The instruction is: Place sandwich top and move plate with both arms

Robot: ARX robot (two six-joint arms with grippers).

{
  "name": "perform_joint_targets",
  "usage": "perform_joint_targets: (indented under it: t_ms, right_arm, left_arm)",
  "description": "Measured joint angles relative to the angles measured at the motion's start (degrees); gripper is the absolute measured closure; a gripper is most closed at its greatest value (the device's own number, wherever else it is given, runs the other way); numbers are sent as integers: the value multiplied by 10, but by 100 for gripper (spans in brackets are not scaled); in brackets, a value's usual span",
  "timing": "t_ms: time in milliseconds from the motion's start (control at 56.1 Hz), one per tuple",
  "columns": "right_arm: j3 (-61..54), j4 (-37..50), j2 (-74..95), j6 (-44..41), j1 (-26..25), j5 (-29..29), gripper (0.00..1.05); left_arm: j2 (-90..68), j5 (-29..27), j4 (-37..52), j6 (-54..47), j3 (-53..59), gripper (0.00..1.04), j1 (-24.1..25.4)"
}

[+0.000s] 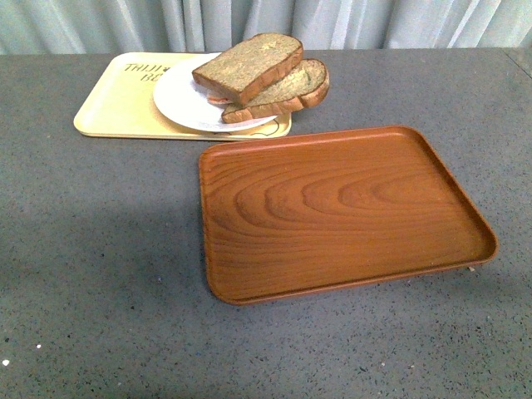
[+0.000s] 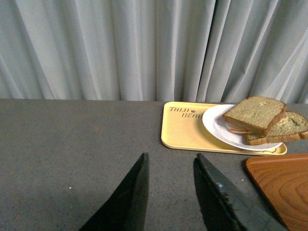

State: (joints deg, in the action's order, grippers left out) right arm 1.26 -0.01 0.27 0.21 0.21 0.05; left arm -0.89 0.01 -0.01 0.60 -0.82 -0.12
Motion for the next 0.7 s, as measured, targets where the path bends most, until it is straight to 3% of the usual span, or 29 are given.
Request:
perform_joint_targets:
  t_ms: [392,696]
  right_arm:
    - [0,0,0,0,0,0,9]
    - [0,0,0,0,0,0,9]
  left_arm:
    - [0,0,0,0,0,8,0]
    - [0,0,0,-2,0,9,0]
